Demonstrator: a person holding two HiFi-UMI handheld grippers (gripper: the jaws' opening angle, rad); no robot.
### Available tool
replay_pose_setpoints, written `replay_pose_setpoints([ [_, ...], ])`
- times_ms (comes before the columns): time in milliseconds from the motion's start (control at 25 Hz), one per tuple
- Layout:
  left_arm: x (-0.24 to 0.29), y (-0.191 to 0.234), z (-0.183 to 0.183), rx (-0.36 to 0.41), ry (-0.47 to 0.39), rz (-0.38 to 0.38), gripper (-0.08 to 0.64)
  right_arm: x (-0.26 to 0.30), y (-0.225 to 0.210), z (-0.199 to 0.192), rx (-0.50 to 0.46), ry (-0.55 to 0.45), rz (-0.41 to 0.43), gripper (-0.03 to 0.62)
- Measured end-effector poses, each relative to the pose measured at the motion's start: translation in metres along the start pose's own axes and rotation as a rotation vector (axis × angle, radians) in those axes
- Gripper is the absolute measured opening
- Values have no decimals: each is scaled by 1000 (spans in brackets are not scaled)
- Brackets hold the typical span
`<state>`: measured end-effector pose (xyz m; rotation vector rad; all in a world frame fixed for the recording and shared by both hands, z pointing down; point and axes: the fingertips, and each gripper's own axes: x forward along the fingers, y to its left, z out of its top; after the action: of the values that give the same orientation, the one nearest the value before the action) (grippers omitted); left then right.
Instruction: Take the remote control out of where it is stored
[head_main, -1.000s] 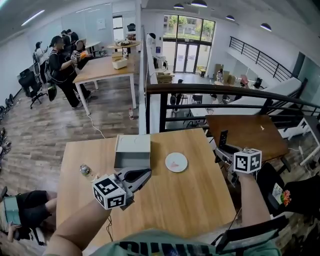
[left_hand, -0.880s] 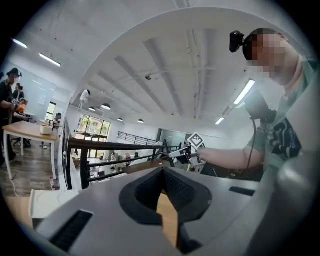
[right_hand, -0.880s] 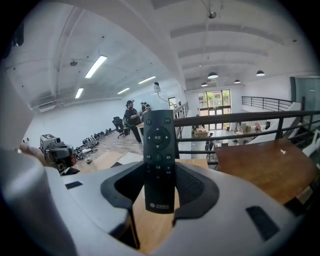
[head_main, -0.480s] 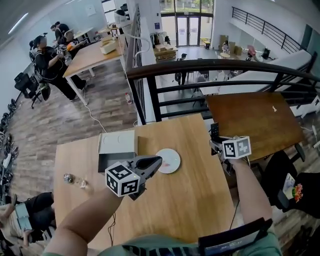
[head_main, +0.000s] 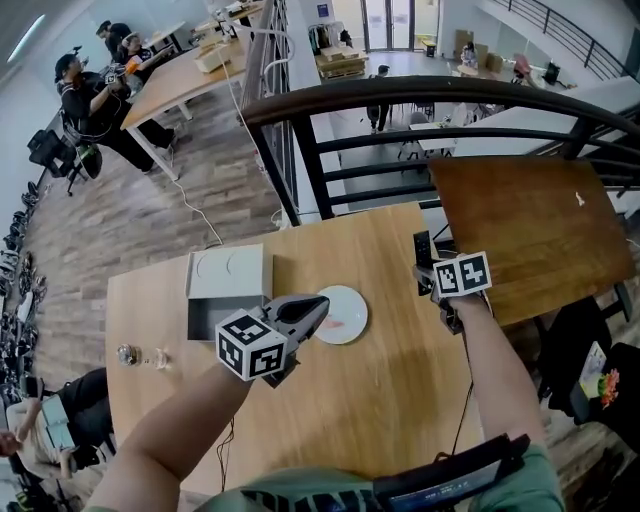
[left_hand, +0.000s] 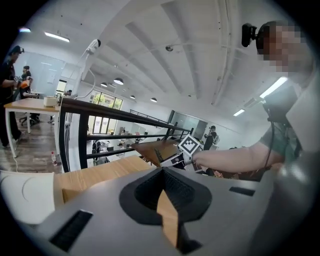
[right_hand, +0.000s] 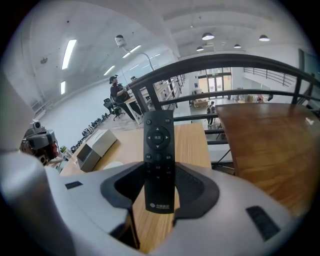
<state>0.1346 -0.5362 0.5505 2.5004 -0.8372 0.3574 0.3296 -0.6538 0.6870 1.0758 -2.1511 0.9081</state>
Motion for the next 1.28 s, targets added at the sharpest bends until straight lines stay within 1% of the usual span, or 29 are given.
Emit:
replay_pose_setpoints([
  [160,9,14,-19,-29,25,13,-8,24,-7,-6,-1,33,5,186],
  [480,28,34,-28,-63,24,-2,-8,59,-15,-7,-5,81,12,186],
  [680,34,36,-31,-81,13,-12,-9,74,-21,-8,-11,110,11,186],
  [960,31,40,-34,-114,-2,-11,-8,97,-25,-5,21,115,-11,186],
  [1080,29,39,-35,-117,-8,-11,-8,106,-23,-4,57,77,11,186],
  [1120,29,39,-35,-117,-10,-10,-8,107,-20,-2,68,55,26,226],
  [1160,28,40,-35,-116,-12,-9,-8,107,-18,1,74,32,38,303],
  [1200,27,41,-35,-117,-13,-7,-8,106,-16,4,74,13,44,328],
  [1280,24,42,-35,-118,-14,-2,-8,102,-14,11,73,-16,44,340],
])
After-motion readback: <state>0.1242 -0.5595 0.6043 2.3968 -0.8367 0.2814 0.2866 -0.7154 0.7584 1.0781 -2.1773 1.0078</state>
